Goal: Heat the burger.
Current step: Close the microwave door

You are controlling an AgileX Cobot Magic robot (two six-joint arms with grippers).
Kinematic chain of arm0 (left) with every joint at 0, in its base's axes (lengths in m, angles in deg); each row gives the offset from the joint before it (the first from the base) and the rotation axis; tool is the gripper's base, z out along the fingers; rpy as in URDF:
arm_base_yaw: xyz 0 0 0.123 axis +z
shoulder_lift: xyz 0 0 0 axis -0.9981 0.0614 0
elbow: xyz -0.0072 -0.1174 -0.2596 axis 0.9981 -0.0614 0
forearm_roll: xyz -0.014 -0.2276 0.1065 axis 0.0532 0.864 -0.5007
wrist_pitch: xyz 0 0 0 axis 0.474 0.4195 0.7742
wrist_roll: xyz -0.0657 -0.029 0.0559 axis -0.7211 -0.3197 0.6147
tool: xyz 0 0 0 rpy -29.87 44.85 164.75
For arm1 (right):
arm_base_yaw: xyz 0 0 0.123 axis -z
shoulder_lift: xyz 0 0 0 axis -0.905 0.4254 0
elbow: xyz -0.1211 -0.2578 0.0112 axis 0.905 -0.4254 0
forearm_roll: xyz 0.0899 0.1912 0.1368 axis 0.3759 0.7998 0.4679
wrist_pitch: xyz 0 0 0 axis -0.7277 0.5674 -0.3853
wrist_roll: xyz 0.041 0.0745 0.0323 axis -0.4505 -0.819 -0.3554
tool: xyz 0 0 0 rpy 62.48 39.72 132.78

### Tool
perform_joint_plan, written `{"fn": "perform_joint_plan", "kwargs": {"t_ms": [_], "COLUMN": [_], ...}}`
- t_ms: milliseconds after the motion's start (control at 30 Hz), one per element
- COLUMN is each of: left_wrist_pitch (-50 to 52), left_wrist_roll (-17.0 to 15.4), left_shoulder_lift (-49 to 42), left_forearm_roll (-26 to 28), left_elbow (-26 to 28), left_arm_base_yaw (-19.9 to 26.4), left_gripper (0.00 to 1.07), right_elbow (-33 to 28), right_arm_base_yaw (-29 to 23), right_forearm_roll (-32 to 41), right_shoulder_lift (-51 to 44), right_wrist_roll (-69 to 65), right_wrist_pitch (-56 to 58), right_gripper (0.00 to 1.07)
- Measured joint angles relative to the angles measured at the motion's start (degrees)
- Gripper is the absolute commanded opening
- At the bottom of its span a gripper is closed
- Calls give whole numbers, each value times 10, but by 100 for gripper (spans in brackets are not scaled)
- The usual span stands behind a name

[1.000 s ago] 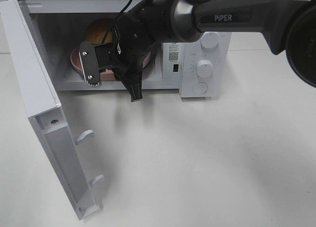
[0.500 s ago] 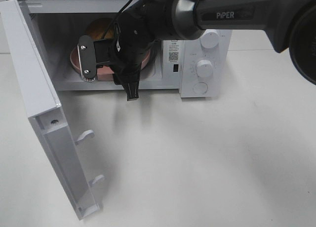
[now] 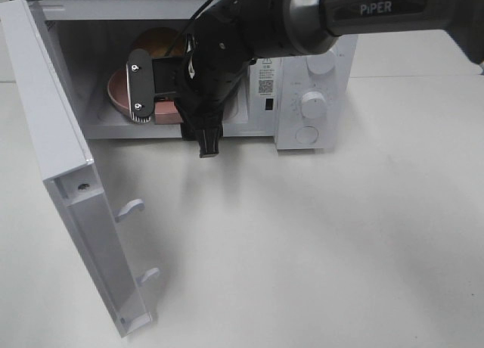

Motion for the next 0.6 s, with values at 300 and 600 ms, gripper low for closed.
{"fn": "perform_joint_plan", "kwargs": {"t_ms": [300,600], "left_wrist_pitch": [0,0], "left_wrist_roll": [0,0], "left_shoulder_lift": [0,0], "left_forearm_roll": [0,0], "left_elbow": [0,0], "left_arm_base_yaw": [0,0], "left_gripper": [98,98], "right_elbow": [-62,-134], "right_arm_base_yaw": [1,1], "right_forearm_roll": [0,0], "right_shoulder_lift": [-42,-97], "right_wrist_roll": [0,0], "right_wrist_pitch": [-44,-50], "right_gripper": [72,72]}}
